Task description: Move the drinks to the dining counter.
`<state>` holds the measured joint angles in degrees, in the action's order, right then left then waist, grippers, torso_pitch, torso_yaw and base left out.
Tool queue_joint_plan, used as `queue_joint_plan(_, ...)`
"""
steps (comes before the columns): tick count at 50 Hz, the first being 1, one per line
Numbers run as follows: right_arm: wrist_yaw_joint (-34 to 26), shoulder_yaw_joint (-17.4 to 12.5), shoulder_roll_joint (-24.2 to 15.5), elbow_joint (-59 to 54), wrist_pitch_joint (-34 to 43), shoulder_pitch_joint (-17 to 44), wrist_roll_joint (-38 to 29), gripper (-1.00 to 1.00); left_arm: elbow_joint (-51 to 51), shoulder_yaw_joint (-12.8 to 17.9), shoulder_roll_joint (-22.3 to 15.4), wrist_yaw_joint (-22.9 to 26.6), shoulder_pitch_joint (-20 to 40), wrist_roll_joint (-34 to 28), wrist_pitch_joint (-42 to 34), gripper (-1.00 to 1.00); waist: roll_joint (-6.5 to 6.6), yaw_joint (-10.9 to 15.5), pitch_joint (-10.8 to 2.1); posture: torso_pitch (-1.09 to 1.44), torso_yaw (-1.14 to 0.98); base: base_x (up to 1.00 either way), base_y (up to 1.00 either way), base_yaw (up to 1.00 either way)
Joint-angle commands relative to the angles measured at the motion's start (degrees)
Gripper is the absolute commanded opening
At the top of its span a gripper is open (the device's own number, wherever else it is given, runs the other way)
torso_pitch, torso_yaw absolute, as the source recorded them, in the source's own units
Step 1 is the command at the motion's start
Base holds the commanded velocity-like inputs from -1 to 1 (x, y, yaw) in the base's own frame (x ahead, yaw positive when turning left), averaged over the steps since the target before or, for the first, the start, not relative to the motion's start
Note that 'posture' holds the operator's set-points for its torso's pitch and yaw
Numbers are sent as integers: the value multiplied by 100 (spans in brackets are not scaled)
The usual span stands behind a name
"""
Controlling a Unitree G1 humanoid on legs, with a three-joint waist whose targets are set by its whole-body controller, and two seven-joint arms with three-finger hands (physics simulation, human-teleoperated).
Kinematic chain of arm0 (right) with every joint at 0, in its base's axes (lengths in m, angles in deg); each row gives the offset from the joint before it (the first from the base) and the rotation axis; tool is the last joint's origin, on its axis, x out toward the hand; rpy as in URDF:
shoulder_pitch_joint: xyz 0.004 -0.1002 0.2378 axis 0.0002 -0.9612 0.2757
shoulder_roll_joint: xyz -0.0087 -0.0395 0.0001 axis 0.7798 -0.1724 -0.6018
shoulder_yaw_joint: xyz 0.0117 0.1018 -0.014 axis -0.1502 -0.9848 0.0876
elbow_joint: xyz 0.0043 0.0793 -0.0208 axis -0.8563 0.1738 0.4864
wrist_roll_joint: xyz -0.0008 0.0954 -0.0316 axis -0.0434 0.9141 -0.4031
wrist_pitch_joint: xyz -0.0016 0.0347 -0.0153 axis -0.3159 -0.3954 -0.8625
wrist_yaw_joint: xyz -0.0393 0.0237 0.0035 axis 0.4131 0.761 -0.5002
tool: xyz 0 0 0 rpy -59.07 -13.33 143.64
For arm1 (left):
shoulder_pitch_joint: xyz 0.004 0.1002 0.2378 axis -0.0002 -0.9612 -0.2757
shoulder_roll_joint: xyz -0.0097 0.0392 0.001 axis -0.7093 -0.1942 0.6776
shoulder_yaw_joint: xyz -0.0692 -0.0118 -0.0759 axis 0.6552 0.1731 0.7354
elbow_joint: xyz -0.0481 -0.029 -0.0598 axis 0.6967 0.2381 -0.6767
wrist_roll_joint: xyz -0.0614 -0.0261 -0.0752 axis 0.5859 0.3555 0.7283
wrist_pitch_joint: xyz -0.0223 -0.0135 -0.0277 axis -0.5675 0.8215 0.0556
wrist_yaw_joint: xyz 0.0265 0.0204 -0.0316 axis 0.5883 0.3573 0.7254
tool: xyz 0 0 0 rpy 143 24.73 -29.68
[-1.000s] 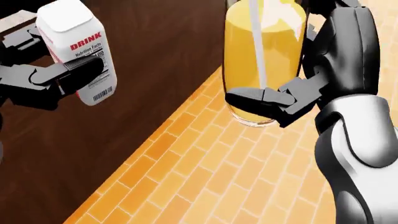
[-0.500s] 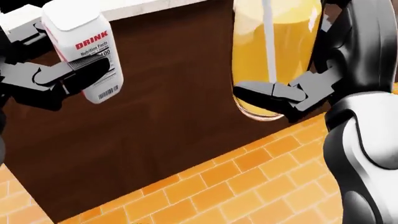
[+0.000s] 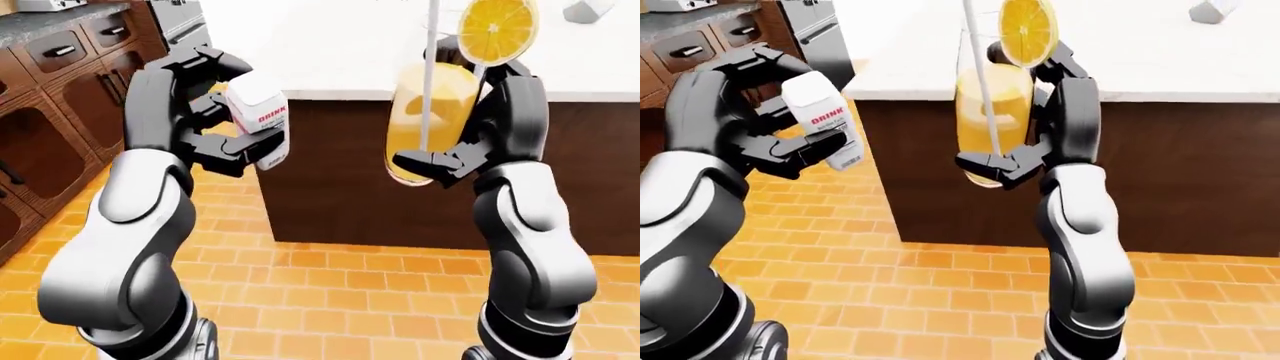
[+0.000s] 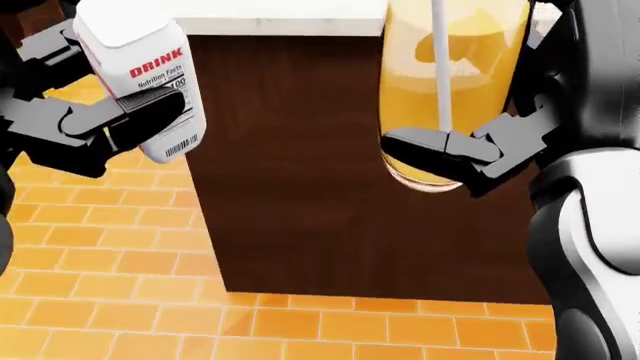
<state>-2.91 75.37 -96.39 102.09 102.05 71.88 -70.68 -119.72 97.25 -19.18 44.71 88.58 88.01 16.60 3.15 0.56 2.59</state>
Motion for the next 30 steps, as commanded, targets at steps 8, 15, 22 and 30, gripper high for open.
queue_joint_plan(8, 47, -107, -135, -22, 89, 535, 212, -100, 62, -33, -81, 48, 398, -182, 82, -100, -227, -192, -5, 0, 0, 0, 0, 0)
queue_joint_plan(15, 165, -176, -252, -294, 190, 900, 503, -100, 558, -69, -167, 190, 819, -322, 194, -100, -385, -35, -73, 0, 0, 0, 0, 0)
queue_joint_plan(22, 224, -156, -353, -336, 275, 1108, 625, -100, 711, -71, -203, 268, 1063, -378, 139, -100, -299, -31, 193, 0, 0, 55, 0, 0)
queue_joint_plan(30, 222, -128, -389, -346, 237, 1095, 668, -100, 649, -94, -132, 266, 1055, -406, 103, -100, -763, 80, -116, 0, 0, 67, 0, 0)
